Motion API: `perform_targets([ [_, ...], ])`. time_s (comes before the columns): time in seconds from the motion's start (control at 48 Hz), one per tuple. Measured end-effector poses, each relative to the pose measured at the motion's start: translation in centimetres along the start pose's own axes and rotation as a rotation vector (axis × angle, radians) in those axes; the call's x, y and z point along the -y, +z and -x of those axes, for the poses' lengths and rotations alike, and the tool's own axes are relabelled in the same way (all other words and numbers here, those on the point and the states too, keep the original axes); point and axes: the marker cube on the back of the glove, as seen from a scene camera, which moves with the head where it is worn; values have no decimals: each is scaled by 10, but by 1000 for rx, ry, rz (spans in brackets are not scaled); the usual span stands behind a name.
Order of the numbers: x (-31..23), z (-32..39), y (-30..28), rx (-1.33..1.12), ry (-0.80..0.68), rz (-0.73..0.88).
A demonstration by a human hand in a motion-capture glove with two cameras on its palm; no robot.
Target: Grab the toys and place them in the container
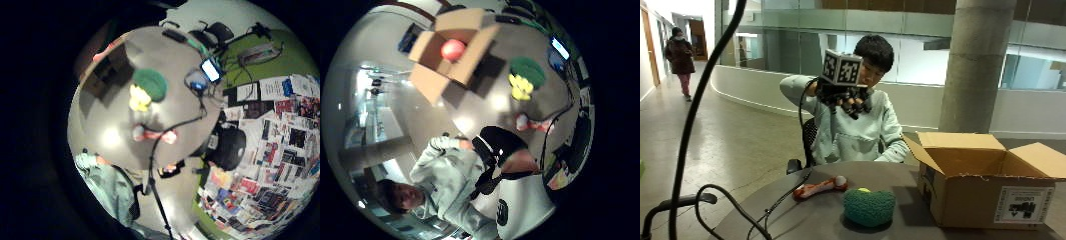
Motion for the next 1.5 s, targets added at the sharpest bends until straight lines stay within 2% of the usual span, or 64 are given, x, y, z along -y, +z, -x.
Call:
perform_targets([
  [0.271,-66,-20,147,7,135,238],
  [0.354,-63,-30,187,30,153,286],
  [0.521,-40,-51,231,-13,129,292],
  [0.688,-29,-46,250,-45,110,206],
  [0.854,-21,-38,252,-80,77,132],
  [1.125,-34,12,234,114,3,205],
  [1.313,-38,30,181,187,-26,148],
  [1.5,-26,47,92,228,-60,8],
])
